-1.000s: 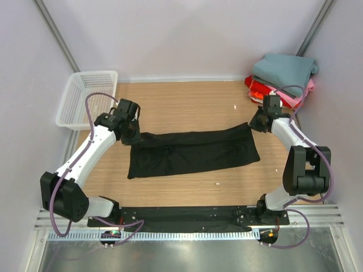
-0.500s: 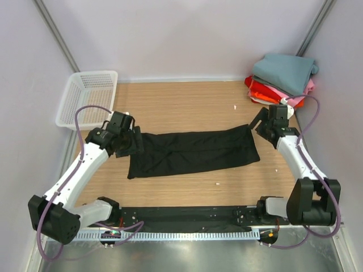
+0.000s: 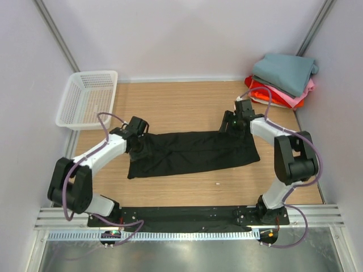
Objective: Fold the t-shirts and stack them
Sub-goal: Fold the tshirt
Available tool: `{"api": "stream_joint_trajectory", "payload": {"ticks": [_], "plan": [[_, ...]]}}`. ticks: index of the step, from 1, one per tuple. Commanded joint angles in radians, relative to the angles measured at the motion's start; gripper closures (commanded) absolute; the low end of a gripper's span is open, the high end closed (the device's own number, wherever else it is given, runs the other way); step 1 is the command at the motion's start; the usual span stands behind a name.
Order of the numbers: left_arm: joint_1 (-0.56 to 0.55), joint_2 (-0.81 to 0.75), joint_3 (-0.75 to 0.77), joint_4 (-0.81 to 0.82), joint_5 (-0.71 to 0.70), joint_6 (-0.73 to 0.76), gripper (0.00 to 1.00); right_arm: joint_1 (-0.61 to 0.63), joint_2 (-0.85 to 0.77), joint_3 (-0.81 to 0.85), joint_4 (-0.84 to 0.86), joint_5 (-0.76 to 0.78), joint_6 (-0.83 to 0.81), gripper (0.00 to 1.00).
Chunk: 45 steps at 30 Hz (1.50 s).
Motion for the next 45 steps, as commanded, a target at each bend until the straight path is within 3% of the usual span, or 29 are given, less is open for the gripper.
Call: {"api": "stream_joint_trajectory", "payload": {"ticks": [1, 6, 11, 17, 21, 22, 23, 26, 28, 29, 30, 32, 34, 37, 40, 45], "plan": [[-0.010, 0.100, 0.008, 0.104, -0.002, -0.029, 0.51, 0.020, 0.085, 0.063, -0.022, 0.001, -0.039, 0.34], [-0.015, 0.218, 0.031, 0.148, -0.028, -0.037, 0.54, 0.065, 0.103, -0.004, -0.027, 0.024, -0.017, 0.35], [-0.013, 0.400, 0.142, 0.147, -0.069, -0.014, 0.57, 0.176, 0.014, -0.148, -0.063, 0.064, 0.062, 0.35], [0.010, 0.675, 0.535, 0.041, -0.123, 0.044, 0.59, 0.353, -0.161, -0.340, -0.079, 0.000, 0.271, 0.35], [0.016, 1.042, 1.216, -0.160, -0.082, 0.122, 0.59, 0.638, -0.235, -0.301, 0.044, -0.156, 0.443, 0.34], [0.013, 1.112, 1.351, -0.228, -0.012, 0.167, 0.57, 0.680, -0.236, -0.261, 0.027, -0.156, 0.447, 0.33], [0.011, 1.166, 1.592, -0.252, 0.033, 0.185, 0.55, 0.704, -0.241, -0.174, -0.038, -0.144, 0.437, 0.31], [0.008, 1.258, 1.823, -0.284, 0.146, 0.202, 0.40, 0.728, -0.295, -0.033, -0.186, 0.000, 0.377, 0.27], [0.008, 1.123, 1.712, -0.161, 0.168, 0.204, 0.26, 0.712, -0.328, 0.028, -0.313, 0.154, 0.340, 0.24], [0.010, 1.053, 1.540, -0.099, 0.194, 0.210, 0.22, 0.697, -0.331, 0.083, -0.353, 0.184, 0.308, 0.23], [0.010, 1.000, 1.473, -0.049, 0.199, 0.214, 0.18, 0.683, -0.335, 0.104, -0.394, 0.198, 0.291, 0.21], [0.008, 0.889, 1.394, 0.006, 0.210, 0.237, 0.11, 0.643, -0.342, 0.135, -0.380, 0.196, 0.250, 0.20], [0.011, 0.853, 1.412, -0.063, 0.196, 0.250, 0.07, 0.596, -0.332, 0.151, -0.370, 0.196, 0.233, 0.20], [0.020, 0.809, 1.473, -0.212, 0.116, 0.265, 0.07, 0.538, -0.293, 0.180, -0.340, 0.183, 0.211, 0.20], [0.030, 0.697, 1.379, -0.272, 0.059, 0.261, 0.09, 0.482, -0.267, 0.186, -0.285, 0.156, 0.193, 0.20], [0.023, 0.336, 0.888, -0.189, 0.099, 0.219, 0.11, 0.473, -0.247, 0.183, -0.275, 0.178, 0.177, 0.20]]}}
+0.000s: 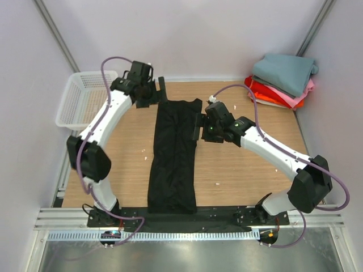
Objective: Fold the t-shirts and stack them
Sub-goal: Fold the tshirt
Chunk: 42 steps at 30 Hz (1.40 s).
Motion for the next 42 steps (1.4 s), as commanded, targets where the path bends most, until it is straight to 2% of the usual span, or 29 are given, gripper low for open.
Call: {"api": "stream_joint_trajectory", "payload": {"ticks": [1, 2, 3, 4, 5, 7, 8, 10, 11, 12, 18, 20, 26, 29, 33, 37, 42], "plan": [[-0.011, -0.226, -0.271, -0.005, -0.001, -0.030, 0.11, 0.007, -0.004, 0.013, 0.041, 0.009, -0.024, 0.20], [-0.020, -0.273, -0.425, 0.009, -0.008, -0.059, 0.11, 0.007, 0.000, -0.028, 0.088, 0.000, -0.022, 0.20], [-0.037, -0.371, -0.498, 0.032, -0.008, -0.078, 0.11, 0.002, 0.010, -0.044, 0.110, -0.009, -0.021, 0.19], [-0.050, -0.411, -0.628, 0.045, -0.008, -0.095, 0.12, -0.004, 0.043, -0.053, 0.130, -0.012, -0.025, 0.20], [-0.069, -0.459, -0.691, 0.055, -0.008, -0.122, 0.12, -0.015, 0.066, -0.052, 0.163, -0.015, -0.030, 0.21], [-0.133, -0.566, -0.800, 0.084, -0.021, -0.150, 0.12, -0.062, 0.158, -0.026, 0.178, -0.035, -0.036, 0.27], [-0.156, -0.596, -0.886, 0.088, -0.037, -0.182, 0.13, -0.079, 0.187, 0.020, 0.196, -0.082, -0.045, 0.34], [-0.218, -0.683, -0.986, 0.086, -0.041, -0.210, 0.14, -0.120, 0.281, 0.106, 0.217, -0.122, -0.058, 0.41], [-0.233, -0.711, -1.015, 0.085, -0.039, -0.224, 0.14, -0.131, 0.316, 0.137, 0.228, -0.133, -0.071, 0.47], [-0.256, -0.743, -1.040, 0.075, -0.039, -0.248, 0.14, -0.137, 0.350, 0.170, 0.231, -0.136, -0.079, 0.48], [-0.276, -0.961, -1.135, -0.030, -0.129, -0.285, 0.13, -0.162, 0.641, 0.436, 0.192, -0.209, -0.110, 0.52], [-0.281, -1.011, -1.135, -0.026, -0.108, -0.284, 0.13, -0.167, 0.729, 0.505, 0.173, -0.199, -0.114, 0.52], [-0.281, -1.006, -1.141, -0.008, -0.110, -0.300, 0.16, -0.196, 0.879, 0.629, 0.156, -0.186, -0.134, 0.52], [-0.284, -0.983, -1.187, 0.079, -0.021, -0.325, 0.22, -0.213, 0.944, 0.689, 0.145, -0.181, -0.157, 0.52], [-0.346, -0.957, -1.241, 0.178, -0.014, -0.360, 0.33, -0.226, 1.016, 0.744, 0.142, -0.178, -0.193, 0.52], [-0.406, -0.914, -1.269, 0.271, -0.024, -0.392, 0.39, -0.236, 1.050, 0.725, 0.187, -0.163, -0.194, 0.52], [-0.532, -0.741, -1.234, 0.396, -0.076, -0.406, 0.39, -0.249, 1.001, 0.594, 0.338, -0.158, -0.156, 0.52]]}}
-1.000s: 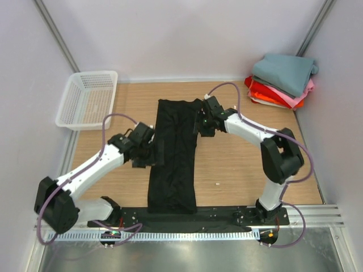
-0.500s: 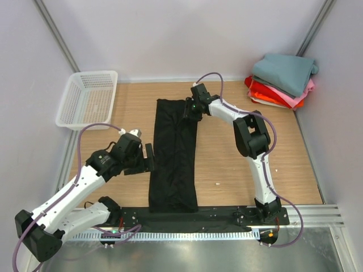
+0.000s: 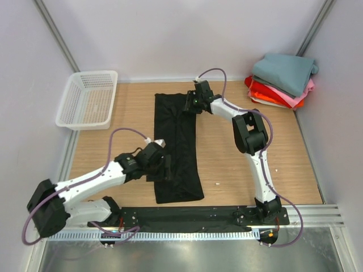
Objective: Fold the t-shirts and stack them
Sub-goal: Fold the tshirt
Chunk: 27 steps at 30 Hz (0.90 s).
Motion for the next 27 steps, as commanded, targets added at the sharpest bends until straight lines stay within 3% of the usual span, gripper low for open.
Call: {"api": "stream_joint_trajectory", "payload": {"ticks": [1, 5, 13, 16, 17, 19, 27], "plan": [[-0.069, 0.118, 0.044, 0.146, -0.044, -0.023, 0.39, -0.017, 0.031, -0.143, 0.043, 0.057, -0.005, 0.52], [-0.116, 0.322, 0.101, 0.153, -0.066, -0.037, 0.42, -0.022, 0.020, -0.165, 0.057, 0.080, -0.001, 0.52], [-0.164, 0.440, 0.160, 0.146, -0.072, -0.071, 0.49, -0.046, 0.037, -0.182, 0.083, 0.039, 0.038, 0.52], [-0.181, 0.459, 0.170, 0.140, -0.072, -0.085, 0.66, -0.051, 0.040, -0.182, 0.084, 0.031, 0.047, 0.52], [-0.188, 0.459, 0.173, 0.130, -0.075, -0.086, 0.80, -0.051, 0.045, -0.180, 0.084, 0.031, 0.048, 0.52], [-0.198, 0.451, 0.185, 0.103, -0.090, -0.097, 0.98, -0.054, 0.045, -0.179, 0.083, 0.031, 0.052, 0.52], [-0.224, 0.405, 0.245, -0.015, -0.136, -0.112, 1.00, -0.057, 0.071, -0.147, 0.055, 0.039, 0.058, 0.52]]}}
